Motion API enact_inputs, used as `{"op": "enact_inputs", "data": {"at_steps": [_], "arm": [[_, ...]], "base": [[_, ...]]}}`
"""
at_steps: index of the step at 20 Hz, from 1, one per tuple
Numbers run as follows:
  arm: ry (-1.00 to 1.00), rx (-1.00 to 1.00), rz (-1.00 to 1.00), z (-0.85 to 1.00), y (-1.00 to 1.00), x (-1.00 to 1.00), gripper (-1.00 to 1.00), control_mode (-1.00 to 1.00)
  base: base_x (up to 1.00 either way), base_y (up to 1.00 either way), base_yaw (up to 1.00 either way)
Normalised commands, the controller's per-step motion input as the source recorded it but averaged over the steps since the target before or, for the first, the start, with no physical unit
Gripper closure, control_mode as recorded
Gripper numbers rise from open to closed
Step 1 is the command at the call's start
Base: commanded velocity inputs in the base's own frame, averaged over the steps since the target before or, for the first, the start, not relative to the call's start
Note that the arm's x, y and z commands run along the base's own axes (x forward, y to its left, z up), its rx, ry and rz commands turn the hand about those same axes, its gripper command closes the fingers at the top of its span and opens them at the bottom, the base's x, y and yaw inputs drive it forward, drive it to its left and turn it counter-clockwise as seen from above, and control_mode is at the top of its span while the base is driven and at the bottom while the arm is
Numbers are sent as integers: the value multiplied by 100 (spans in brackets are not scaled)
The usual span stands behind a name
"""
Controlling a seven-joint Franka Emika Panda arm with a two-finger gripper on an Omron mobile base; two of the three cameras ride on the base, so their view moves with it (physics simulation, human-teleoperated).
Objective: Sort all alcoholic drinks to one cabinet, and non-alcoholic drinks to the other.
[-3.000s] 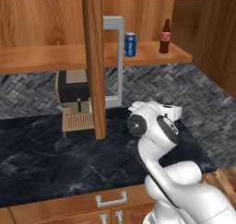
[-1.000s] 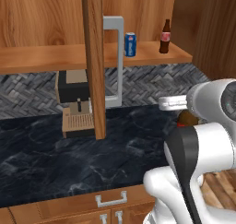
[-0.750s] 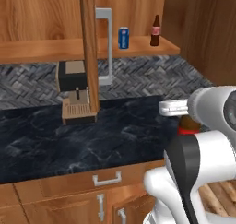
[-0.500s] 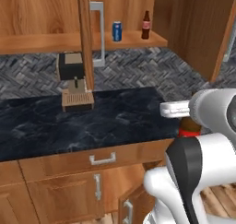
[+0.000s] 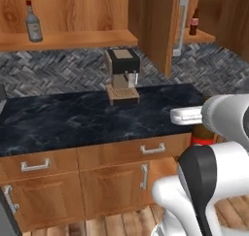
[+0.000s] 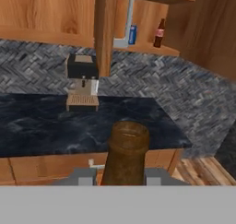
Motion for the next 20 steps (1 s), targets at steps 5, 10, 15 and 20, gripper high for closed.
{"op": "enact_inputs", "data": {"at_steps": [5,10,15,20], "arm": [[0,0,0,0,0,0,100,100],[0,0,0,0,0,0,100,100],[0,0,0,0,0,0,100,100],[0,0,0,0,0,0,100,100]], "base": [[0,100,0],[17,72,0],[36,34,0],[74,5,0]]}}
